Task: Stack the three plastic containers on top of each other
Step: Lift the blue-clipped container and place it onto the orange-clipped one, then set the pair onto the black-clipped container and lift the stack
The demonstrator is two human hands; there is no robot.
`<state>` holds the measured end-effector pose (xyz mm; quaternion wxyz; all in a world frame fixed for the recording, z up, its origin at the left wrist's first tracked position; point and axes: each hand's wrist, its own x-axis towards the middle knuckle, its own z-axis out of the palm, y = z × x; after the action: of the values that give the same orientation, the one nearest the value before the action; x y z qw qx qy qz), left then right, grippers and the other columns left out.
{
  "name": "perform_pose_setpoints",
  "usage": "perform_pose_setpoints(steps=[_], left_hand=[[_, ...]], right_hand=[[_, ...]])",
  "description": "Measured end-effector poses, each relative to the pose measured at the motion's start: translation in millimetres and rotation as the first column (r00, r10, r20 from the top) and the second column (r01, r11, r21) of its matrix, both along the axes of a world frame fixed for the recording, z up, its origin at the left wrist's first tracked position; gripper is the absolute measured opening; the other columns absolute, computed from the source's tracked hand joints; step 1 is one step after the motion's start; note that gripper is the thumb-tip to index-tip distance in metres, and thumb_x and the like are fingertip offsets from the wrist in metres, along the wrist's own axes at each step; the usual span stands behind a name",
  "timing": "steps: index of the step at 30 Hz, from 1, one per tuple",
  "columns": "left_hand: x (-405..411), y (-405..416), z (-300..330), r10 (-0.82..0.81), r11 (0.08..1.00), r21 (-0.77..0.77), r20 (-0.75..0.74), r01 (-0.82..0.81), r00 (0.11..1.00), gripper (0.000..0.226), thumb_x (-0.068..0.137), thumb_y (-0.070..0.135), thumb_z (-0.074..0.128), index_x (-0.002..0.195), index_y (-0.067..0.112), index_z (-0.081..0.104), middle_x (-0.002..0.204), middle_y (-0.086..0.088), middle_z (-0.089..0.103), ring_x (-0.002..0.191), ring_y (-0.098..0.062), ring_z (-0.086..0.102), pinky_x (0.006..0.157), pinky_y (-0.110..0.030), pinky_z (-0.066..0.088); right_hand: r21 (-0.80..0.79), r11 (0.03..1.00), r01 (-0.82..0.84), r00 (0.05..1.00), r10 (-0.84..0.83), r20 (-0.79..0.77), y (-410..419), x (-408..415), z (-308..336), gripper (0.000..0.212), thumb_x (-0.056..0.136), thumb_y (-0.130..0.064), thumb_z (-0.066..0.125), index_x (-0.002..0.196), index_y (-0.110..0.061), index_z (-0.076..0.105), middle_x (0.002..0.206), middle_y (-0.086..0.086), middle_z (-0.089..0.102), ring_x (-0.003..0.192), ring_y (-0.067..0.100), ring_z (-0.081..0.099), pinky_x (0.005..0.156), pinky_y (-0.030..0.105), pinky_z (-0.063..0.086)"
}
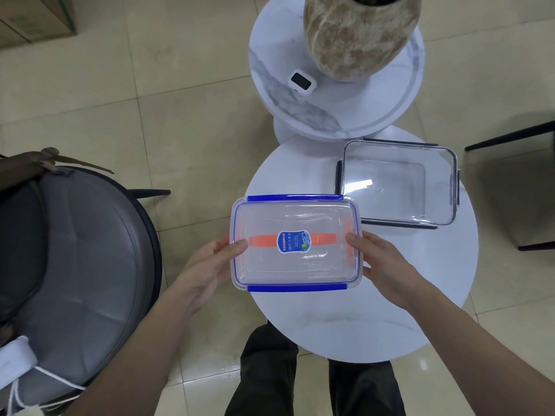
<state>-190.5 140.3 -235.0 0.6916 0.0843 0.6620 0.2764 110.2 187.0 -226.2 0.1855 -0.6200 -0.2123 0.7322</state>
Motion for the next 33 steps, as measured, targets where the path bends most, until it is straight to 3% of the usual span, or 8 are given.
perform_pose_setpoints(steps=[4, 11, 17, 23, 28, 30, 33], left_hand=[[0.0, 1.1, 1.7, 0.003, 1.0, -0.009, -0.006, -0.004, 1.0, 0.068, 0.058, 0.04, 0.088, 0.117, 0.016, 0.067, 0.113, -0.006, 0.077, 0.114, -0.026, 0.069, 0.103, -0.051, 0.051], [-4.5, 1.5, 21.3, -0.071, 0.997, 0.024, -0.016, 0.071, 0.997, 0.102, 0.034, 0.057, 0.095, 0.123, 0.015, 0.066, 0.117, -0.009, 0.076, 0.114, -0.029, 0.069, 0.103, -0.055, 0.05], [3.0, 14.2, 63.8, -0.147, 0.981, 0.112, -0.111, 0.159, 0.983, 0.113, 0.025, 0.069, 0.089, 0.12, 0.013, 0.067, 0.107, -0.006, 0.079, 0.102, -0.024, 0.075, 0.093, -0.045, 0.056], [29.8, 47.7, 110.3, -0.218, 0.95, 0.194, -0.143, 0.243, 0.965, 0.113, 0.026, 0.076, 0.085, 0.119, 0.013, 0.067, 0.107, -0.007, 0.079, 0.1, -0.025, 0.075, 0.094, -0.048, 0.055], [62.9, 75.6, 133.3, -0.245, 0.929, 0.251, -0.134, 0.272, 0.96, 0.107, 0.029, 0.075, 0.085, 0.115, 0.012, 0.072, 0.107, -0.006, 0.08, 0.101, -0.023, 0.075, 0.094, -0.042, 0.053], [77.1, 88.7, 134.9, -0.247, 0.928, 0.253, -0.138, 0.275, 0.959, 0.097, 0.037, 0.072, 0.084, 0.114, 0.013, 0.073, 0.108, -0.004, 0.08, 0.104, -0.022, 0.074, 0.097, -0.041, 0.052], [102.6, 112.1, 130.9, -0.258, 0.928, 0.239, -0.141, 0.285, 0.956, 0.074, 0.051, 0.064, 0.077, 0.109, 0.018, 0.074, 0.108, -0.001, 0.08, 0.105, -0.021, 0.073, 0.094, -0.036, 0.053]], right_hand=[[0.007, 1.0, -0.002, 1.0, 0.002, 0.023, -0.9, -0.7, 2.2, 0.054, 0.065, -0.046, 0.075, 0.115, -0.025, 0.069, 0.113, -0.004, 0.077, 0.116, 0.02, 0.066, 0.108, 0.047, 0.046], [0.031, 0.999, -0.017, 0.999, 0.015, 0.049, -3.6, -1.7, 15.0, 0.053, 0.063, -0.047, 0.075, 0.111, -0.024, 0.072, 0.109, -0.004, 0.078, 0.114, 0.02, 0.068, 0.104, 0.046, 0.049], [0.1, 0.995, -0.024, 0.998, 0.018, 0.061, 5.2, 9.1, 52.5, 0.058, 0.065, -0.049, 0.073, 0.114, -0.017, 0.073, 0.112, 0.002, 0.078, 0.113, 0.025, 0.069, 0.102, 0.045, 0.051], [0.191, 0.981, -0.039, 0.996, 0.021, 0.092, 24.3, 41.0, 99.2, 0.054, 0.072, -0.051, 0.068, 0.111, -0.014, 0.074, 0.107, 0.004, 0.079, 0.106, 0.027, 0.072, 0.098, 0.041, 0.053], [0.248, 0.968, -0.031, 0.994, 0.003, 0.112, 48.1, 76.6, 124.9, 0.053, 0.076, -0.053, 0.066, 0.111, -0.013, 0.075, 0.105, 0.004, 0.08, 0.1, 0.023, 0.073, 0.094, 0.039, 0.052], [0.269, 0.963, -0.028, 0.993, -0.004, 0.116, 59.3, 91.4, 130.0, 0.051, 0.08, -0.051, 0.064, 0.11, -0.011, 0.075, 0.105, 0.006, 0.08, 0.096, 0.023, 0.074, 0.093, 0.04, 0.052], [0.307, 0.952, 0.017, 0.992, -0.054, 0.113, 79.9, 117.7, 129.6, 0.067, 0.073, -0.058, 0.068, 0.115, -0.006, 0.073, 0.114, 0.013, 0.076, 0.112, 0.036, 0.068, 0.106, 0.051, 0.046]])
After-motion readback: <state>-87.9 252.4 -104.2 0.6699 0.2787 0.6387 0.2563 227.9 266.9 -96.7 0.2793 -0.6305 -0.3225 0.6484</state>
